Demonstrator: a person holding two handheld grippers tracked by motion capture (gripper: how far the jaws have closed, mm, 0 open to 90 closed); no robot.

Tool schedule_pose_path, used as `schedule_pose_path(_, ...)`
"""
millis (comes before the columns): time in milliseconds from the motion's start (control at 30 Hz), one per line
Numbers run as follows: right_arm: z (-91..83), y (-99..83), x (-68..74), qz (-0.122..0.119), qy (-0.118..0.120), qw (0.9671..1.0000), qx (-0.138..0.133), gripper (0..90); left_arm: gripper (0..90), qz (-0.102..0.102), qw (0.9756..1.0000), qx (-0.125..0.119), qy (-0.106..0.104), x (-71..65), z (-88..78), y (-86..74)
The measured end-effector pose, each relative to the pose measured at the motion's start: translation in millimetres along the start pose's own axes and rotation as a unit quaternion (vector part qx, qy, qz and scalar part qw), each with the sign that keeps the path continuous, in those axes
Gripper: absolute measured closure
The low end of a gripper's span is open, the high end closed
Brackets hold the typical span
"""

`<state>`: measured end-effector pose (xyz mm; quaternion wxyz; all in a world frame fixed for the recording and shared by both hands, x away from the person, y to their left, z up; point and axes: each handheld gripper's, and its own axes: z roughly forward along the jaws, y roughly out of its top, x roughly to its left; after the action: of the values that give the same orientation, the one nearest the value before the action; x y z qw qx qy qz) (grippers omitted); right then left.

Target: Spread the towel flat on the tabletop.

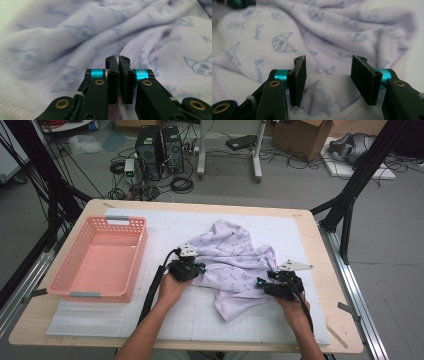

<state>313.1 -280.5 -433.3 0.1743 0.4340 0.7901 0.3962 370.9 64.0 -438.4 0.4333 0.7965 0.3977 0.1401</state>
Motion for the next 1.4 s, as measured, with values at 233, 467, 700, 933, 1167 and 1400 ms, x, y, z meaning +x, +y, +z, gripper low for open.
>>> schedule_pose_path(233,17.7,4.5,17.8,-0.033,0.037,0.9987,0.010,43.1,86.7,-0.038,0.9937,-0.058,0.088,24.7,-31.2,1.6)
schedule_pose_path(467,14.5,9.3,38.4,-0.055,0.058,0.9968,-0.004,47.3,86.5,-0.056,0.9916,-0.063,0.099,33.4,-40.0,-7.8)
schedule_pose_path(700,5.1,-0.5,28.2,-0.085,0.059,0.9944,0.025,77.1,86.3,-0.061,0.9934,-0.070,0.067,30.1,-45.3,-15.8)
schedule_pose_path(933,-23.0,-13.3,-19.3,-0.059,-0.005,0.9981,0.018,74.9,82.1,-0.051,0.9963,-0.068,0.015,3.0,-58.6,-31.4)
schedule_pose_path(1167,-33.3,-12.4,-21.3,-0.031,-0.045,0.9985,-0.012,54.6,58.3,-0.018,0.9985,-0.042,-0.029,-9.5,-64.2,-40.9)
schedule_pose_path(1400,-35.2,2.4,6.6,-0.033,-0.011,0.9971,-0.067,48.8,55.4,-0.009,0.9971,-0.074,-0.017,-0.3,-65.6,-29.4)
